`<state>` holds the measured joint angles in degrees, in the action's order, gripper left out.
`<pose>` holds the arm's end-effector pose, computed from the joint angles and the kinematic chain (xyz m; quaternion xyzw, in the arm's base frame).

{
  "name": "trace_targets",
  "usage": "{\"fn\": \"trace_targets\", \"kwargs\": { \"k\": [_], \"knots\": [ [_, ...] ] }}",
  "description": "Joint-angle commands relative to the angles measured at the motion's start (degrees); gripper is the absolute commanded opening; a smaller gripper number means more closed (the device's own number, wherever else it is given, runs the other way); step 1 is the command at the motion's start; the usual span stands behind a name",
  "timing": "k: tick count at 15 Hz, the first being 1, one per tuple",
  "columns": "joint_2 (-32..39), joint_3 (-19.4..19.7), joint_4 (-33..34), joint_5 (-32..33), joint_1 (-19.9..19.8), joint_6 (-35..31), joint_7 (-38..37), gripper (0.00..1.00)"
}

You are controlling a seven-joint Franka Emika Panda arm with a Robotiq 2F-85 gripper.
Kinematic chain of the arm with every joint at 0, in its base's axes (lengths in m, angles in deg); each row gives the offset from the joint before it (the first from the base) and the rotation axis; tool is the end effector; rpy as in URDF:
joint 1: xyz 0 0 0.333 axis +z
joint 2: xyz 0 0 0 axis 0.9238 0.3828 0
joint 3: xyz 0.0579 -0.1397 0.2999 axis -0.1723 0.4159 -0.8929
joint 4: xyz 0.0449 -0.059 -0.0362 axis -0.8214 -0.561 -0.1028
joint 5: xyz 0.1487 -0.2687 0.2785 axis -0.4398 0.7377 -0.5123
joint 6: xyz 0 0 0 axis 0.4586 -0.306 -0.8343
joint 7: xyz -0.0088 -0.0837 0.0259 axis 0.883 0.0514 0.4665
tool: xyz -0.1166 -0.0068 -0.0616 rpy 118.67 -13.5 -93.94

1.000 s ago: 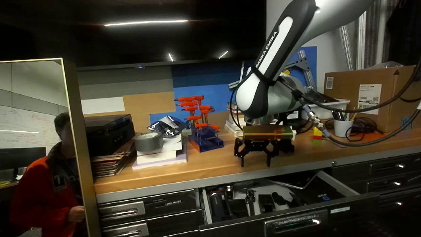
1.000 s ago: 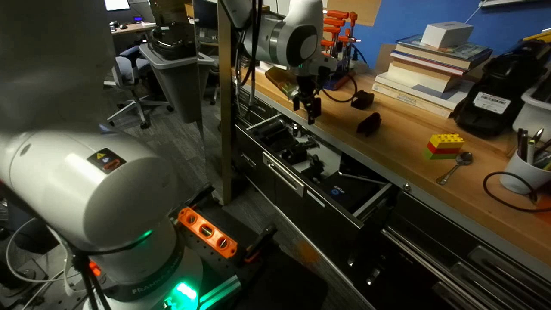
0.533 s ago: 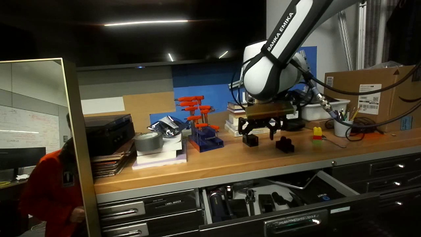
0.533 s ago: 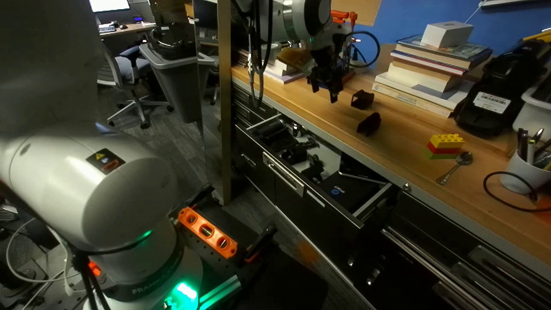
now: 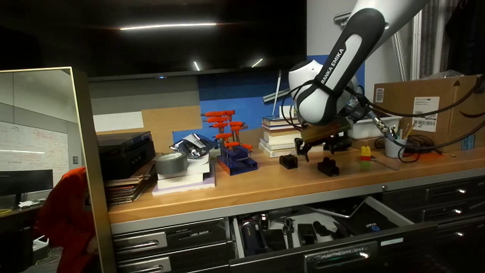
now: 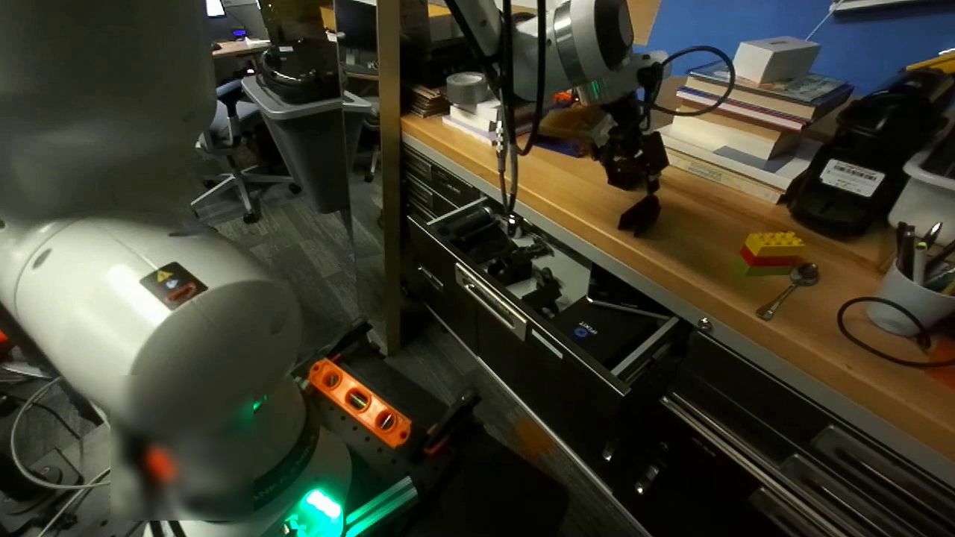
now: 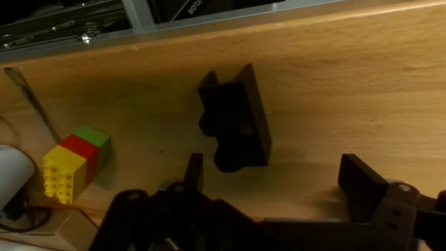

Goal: Place the black objects inside the open drawer, push the drawer closed

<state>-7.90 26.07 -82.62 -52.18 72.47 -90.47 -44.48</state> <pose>0.6397 -0.0869 0.2904 0.9544 -0.1971 0.1369 0.1775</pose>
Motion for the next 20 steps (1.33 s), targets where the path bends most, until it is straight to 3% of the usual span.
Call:
{"fn": "trace_targets", "kwargs": {
  "k": [1,3,8,11,12,13,20],
  "knots": [
    [5.5,1.8,6.0,-0.1,-2.1,0.6,1.4,1.00],
    [7.3,2.0,7.5,-2.0,-3.6,0.8,3.9,1.00],
    [8.5,-3.6,9.7,-20.1,-10.7,3.5,21.9,1.00],
    [9.0,-4.8,11.7,-27.1,-12.7,8.9,27.4,1.00],
    [9.2,-4.8,12.3,-28.2,-12.9,10.5,28.2,0.92],
    [9.3,-4.8,12.8,-29.2,-13.2,12.0,29.0,0.73],
    [9.8,-4.8,14.7,-32.7,-13.6,18.5,30.4,0.18]
  ]
}}
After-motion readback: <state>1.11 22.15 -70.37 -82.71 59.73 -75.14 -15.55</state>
